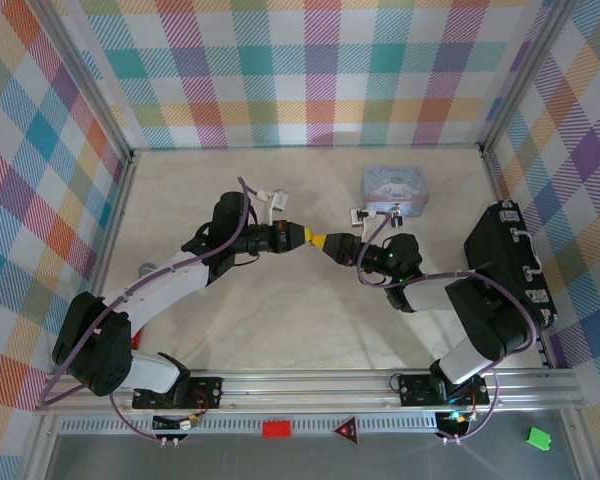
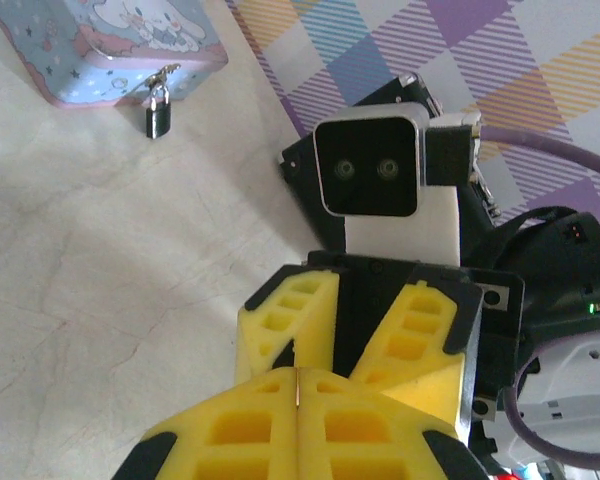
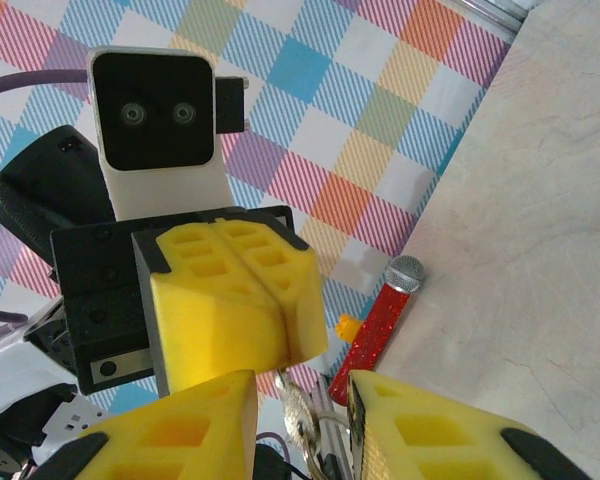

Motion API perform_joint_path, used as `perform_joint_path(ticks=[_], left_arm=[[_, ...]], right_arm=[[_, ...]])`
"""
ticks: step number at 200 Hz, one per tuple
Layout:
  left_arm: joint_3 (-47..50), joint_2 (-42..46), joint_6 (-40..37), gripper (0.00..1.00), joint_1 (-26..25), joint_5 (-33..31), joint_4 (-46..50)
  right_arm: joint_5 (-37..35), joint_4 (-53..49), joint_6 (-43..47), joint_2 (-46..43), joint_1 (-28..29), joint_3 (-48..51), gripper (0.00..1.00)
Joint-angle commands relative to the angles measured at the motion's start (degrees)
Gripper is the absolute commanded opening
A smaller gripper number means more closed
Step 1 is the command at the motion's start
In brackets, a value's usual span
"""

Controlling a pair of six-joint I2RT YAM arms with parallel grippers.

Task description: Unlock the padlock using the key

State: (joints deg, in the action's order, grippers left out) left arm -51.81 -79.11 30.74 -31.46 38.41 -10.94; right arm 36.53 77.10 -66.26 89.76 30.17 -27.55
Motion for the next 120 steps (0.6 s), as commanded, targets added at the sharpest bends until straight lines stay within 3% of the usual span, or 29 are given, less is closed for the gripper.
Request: perform_joint_path(ticks=[1,64,120], left_arm=[[-0.37,0.93,1.29,0.00,0.17,0.03,-3.22],[-0.38,0.43,1.54,0.00,0.17,1.49,-3.39],[-0.06,-0.17,1.67,0.00,0.09,3.04,-4.00]], right_arm=[[1.20,3.41,-0.30,-0.37,0.49,0.11,0.29],[1.70,2.40,-0.10,-1.23,0.72,-1.10,0.22],[1.96,2.18,-0.93,-1.36,0.76,-2.06,0.10]])
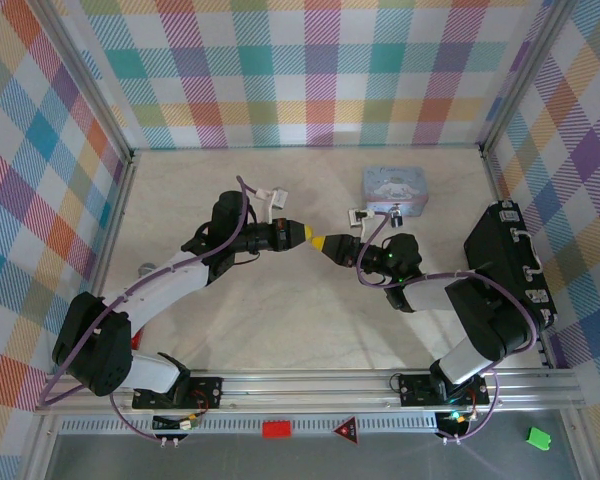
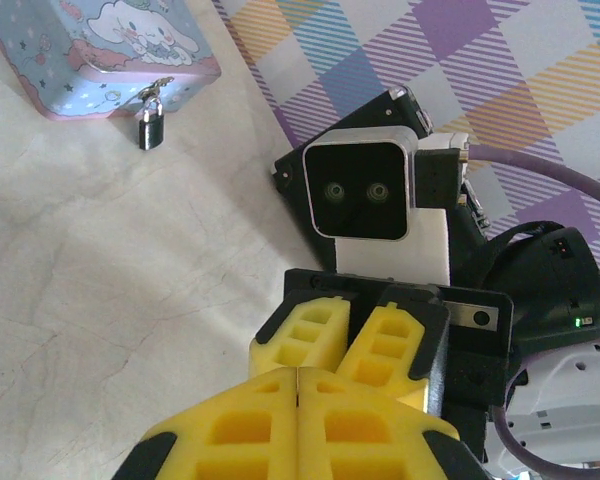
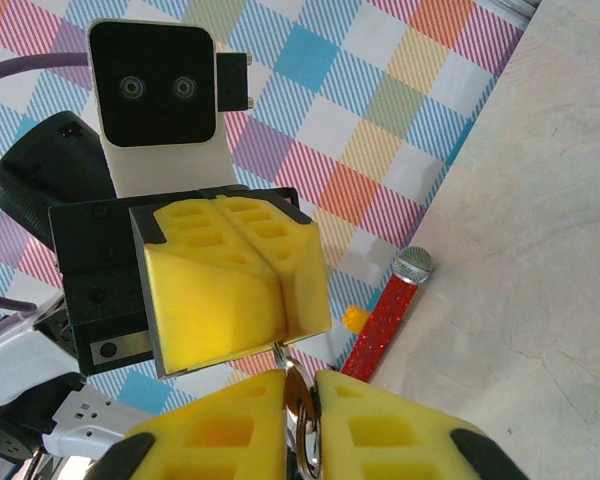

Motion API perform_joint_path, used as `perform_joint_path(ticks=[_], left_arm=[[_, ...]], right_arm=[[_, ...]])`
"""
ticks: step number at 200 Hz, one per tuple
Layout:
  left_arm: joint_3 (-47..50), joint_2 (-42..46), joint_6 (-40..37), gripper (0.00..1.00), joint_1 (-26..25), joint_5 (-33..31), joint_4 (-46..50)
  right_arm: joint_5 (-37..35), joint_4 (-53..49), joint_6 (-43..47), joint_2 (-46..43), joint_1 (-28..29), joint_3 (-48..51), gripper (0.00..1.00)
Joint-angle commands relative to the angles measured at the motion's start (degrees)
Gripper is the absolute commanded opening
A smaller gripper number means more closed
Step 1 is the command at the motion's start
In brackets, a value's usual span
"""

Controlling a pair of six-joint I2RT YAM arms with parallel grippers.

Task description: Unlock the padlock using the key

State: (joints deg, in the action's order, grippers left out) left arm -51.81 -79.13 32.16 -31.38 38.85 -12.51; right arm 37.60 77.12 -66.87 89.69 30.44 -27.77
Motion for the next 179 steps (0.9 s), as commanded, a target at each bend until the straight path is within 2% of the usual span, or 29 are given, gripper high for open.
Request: perform_joint_path(ticks=[1,27,44,53,74,81,92,107,130,155,179], left_arm=[[-0.05,-0.14,0.30,0.00,0.00,2.58,-2.43],[-0.13,-0.08,-0.21,0.02,0.00,1.90,-2.03],[-0.47,0.11,-0.99,0.12,0.00,0.38,-0.79],[-0.72,0.30,-1.61,0.21,0.08,-0.93,0.56],[-0.64,1.65,-2.62,0.46,0.67,-5.74,3.42],[-0.58,1.96,-2.46,0.54,1.10,-7.72,4.01],[-0.86,2.10,-2.24,0.62,1.99,-9.97,5.30],[-2.17,1.11,-2.34,0.67,2.80,-13.25,7.78],[-7.69,-3.56,-2.85,0.76,2.81,-22.29,15.84],[-15.08,-12.63,-0.55,0.79,1.76,-25.10,19.90],[-21.65,-22.48,2.12,0.77,-1.07,-25.25,18.20]], right_arm=[[0.89,2.11,-0.38,-1.33,0.50,-1.84,0.09],[0.20,-1.66,1.02,-3.24,0.50,-1.69,0.03],[-1.59,-8.98,3.76,-6.25,0.42,-1.41,0.00],[-2.63,-14.98,6.16,-8.66,0.28,-1.73,0.00],[-7.51,-39.59,15.93,-17.72,-0.07,-4.67,0.00],[-11.72,-54.22,20.29,-21.21,-0.08,-6.99,0.00],[-19.56,-70.14,26.27,-25.31,-0.16,-10.95,0.00],[-29.12,-86.72,32.51,-29.24,-0.12,-15.33,0.00],[-42.48,-102.73,35.76,-34.50,-0.11,-20.20,0.00],[-49.67,-111.10,36.89,-40.98,-0.12,-22.79,0.00],[-53.85,-115.46,36.51,-46.54,-0.16,-24.14,0.00]])
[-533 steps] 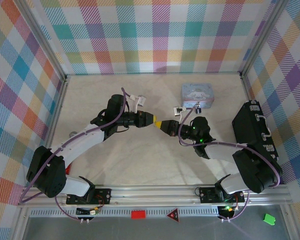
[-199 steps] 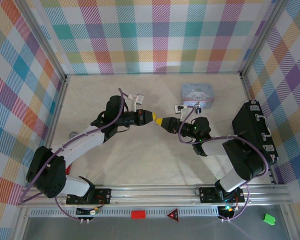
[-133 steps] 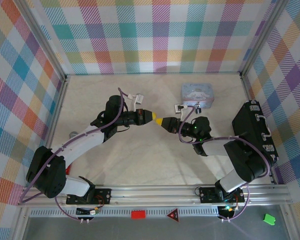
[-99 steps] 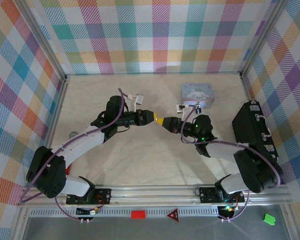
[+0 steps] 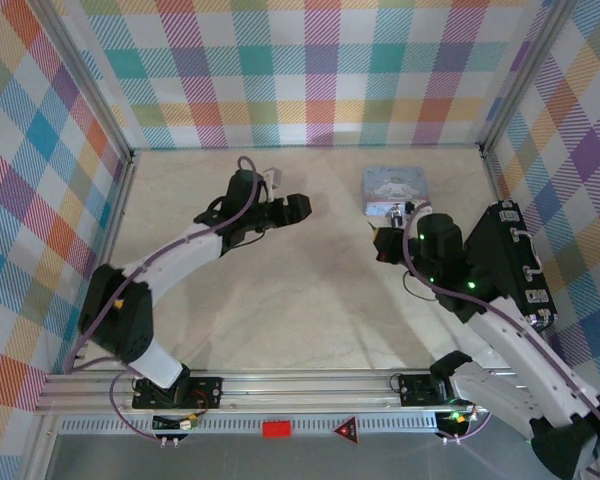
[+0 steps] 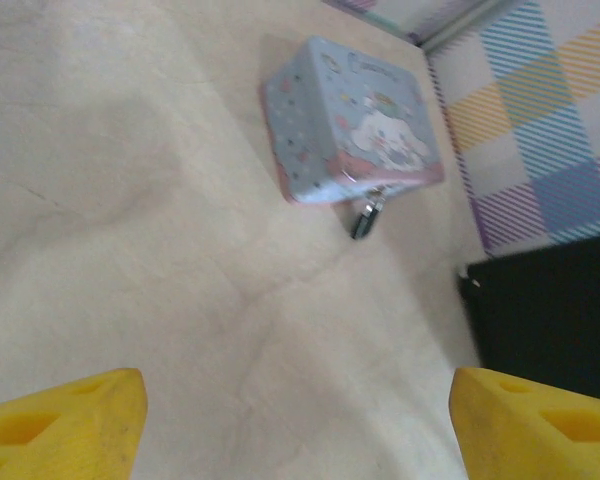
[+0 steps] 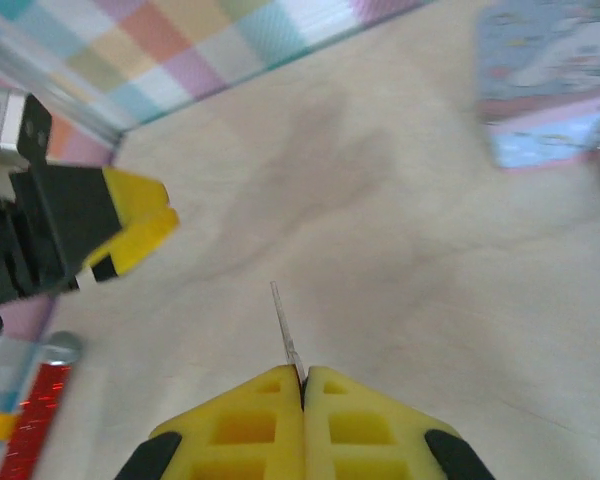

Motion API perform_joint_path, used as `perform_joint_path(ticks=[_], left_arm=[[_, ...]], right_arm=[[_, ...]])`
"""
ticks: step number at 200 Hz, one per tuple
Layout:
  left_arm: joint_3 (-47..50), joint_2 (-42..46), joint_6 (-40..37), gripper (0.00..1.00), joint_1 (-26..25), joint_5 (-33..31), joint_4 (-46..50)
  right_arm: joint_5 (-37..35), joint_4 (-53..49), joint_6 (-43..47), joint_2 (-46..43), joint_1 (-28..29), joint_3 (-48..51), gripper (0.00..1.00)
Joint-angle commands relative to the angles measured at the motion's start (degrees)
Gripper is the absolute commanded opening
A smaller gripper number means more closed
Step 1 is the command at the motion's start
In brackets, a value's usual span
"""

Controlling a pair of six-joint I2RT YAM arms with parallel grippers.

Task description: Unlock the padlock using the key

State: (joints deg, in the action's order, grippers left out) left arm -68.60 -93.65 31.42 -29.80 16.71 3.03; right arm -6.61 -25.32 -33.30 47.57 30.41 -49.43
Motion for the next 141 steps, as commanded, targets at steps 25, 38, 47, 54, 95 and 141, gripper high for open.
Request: perform_joint_path(ticks=[25,38,47,54,95,141], left_arm=[[-14.43,-18.46,4.07,0.76,-6.07,-4.88,1.78],[-21.01,-23.96,3.92,0.79,-7.67,-7.97,3.24],[-25.95,-27.68,3.98,0.80,-8.56,-9.56,4.08],[-29.05,-30.41,4.25,0.81,-9.12,-10.52,4.05],[-44.49,-43.89,6.68,0.85,-11.43,-15.63,3.82],[-60.25,-54.09,6.60,0.87,-12.84,-17.51,5.25]], right_arm=[[-10.48,-14.74,2.85,-8.74,-0.09,-2.91,0.00],[-10.26,-15.19,2.22,-10.46,-0.09,-2.45,0.00],[-9.92,-15.43,1.71,-11.49,-0.09,-1.84,0.00],[-9.75,-15.66,1.21,-12.32,-0.07,-1.21,0.00],[-8.47,-14.96,-1.59,-15.40,-0.09,3.95,0.00],[-6.31,-14.47,-3.10,-16.24,-0.09,6.88,0.00]])
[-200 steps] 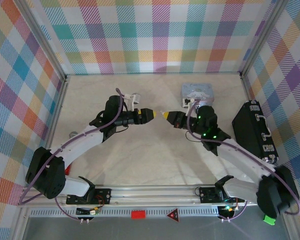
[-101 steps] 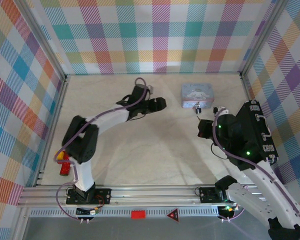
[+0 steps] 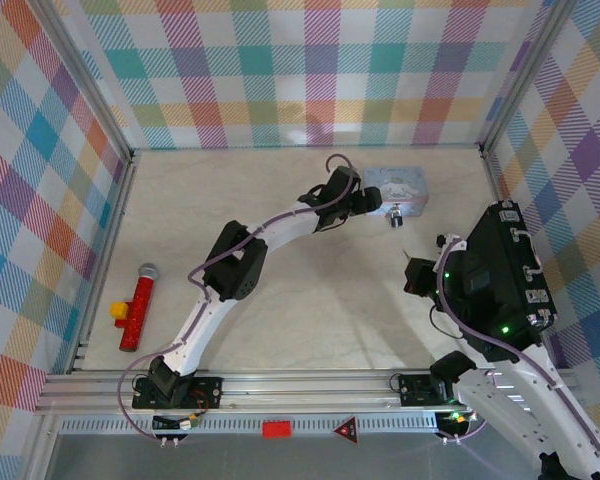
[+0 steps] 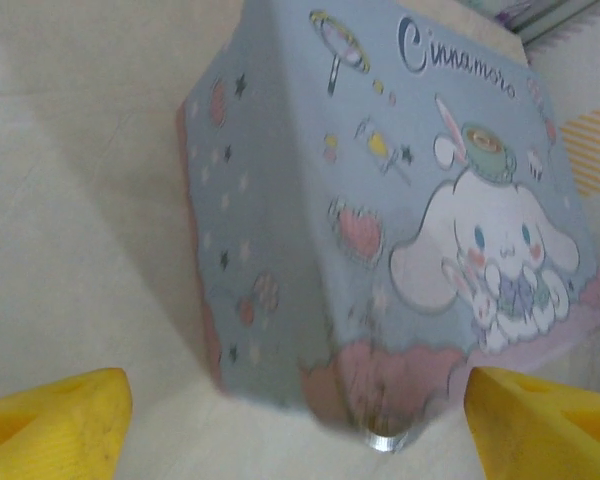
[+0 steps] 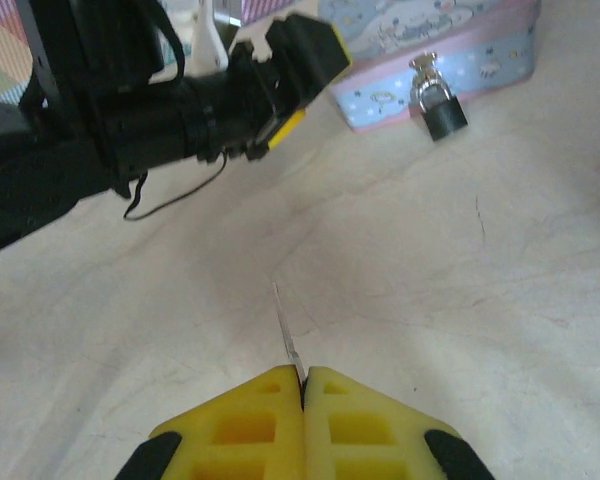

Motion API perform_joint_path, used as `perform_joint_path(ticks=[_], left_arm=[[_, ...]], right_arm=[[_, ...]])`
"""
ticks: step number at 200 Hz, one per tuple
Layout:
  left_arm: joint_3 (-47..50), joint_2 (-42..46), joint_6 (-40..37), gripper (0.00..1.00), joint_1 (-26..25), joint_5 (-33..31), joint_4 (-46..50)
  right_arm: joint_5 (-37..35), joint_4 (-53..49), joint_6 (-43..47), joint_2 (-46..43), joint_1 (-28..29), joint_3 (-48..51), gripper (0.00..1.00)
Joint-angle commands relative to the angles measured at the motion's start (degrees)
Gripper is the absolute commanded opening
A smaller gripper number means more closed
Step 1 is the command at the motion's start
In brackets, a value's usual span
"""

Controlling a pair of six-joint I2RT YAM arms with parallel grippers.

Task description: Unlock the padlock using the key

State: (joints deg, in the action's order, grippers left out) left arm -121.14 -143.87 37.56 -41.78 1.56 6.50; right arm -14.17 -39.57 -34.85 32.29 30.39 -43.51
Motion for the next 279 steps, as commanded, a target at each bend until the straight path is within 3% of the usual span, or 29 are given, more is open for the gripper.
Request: perform_joint_path(ticks=[1,39,83,114,203,247,279], left_arm=[[-8.19,-4.13,0.44,0.87,-0.86,-2.45,1.94],[-22.21,-12.78,-0.03,0.87,-1.23,-4.35,7.72],[-21.70,-14.09,-1.42,0.85,-1.02,-6.36,10.34],[-11.67,-9.17,-2.48,0.80,-0.08,-7.03,9.93],[26.87,10.27,-2.83,0.79,5.22,-5.30,-8.31],[32.35,18.52,-4.87,0.82,4.70,-0.98,-11.35],[34.09,23.43,-6.77,0.84,1.66,-2.97,-10.12]], right_arm=[[1.25,-0.23,-1.58,-1.03,-0.07,1.00,0.00],[1.52,-0.25,-1.89,-1.45,-0.11,2.00,0.00],[1.69,-0.03,-2.32,-1.32,-0.07,2.53,0.00],[1.85,0.72,-2.46,-0.42,-0.07,2.51,0.00],[3.97,4.63,-3.37,3.34,-0.07,2.21,0.00],[4.59,5.23,-3.38,4.63,-0.11,1.58,0.00],[4.75,5.29,-3.47,4.53,-0.07,1.73,0.00]])
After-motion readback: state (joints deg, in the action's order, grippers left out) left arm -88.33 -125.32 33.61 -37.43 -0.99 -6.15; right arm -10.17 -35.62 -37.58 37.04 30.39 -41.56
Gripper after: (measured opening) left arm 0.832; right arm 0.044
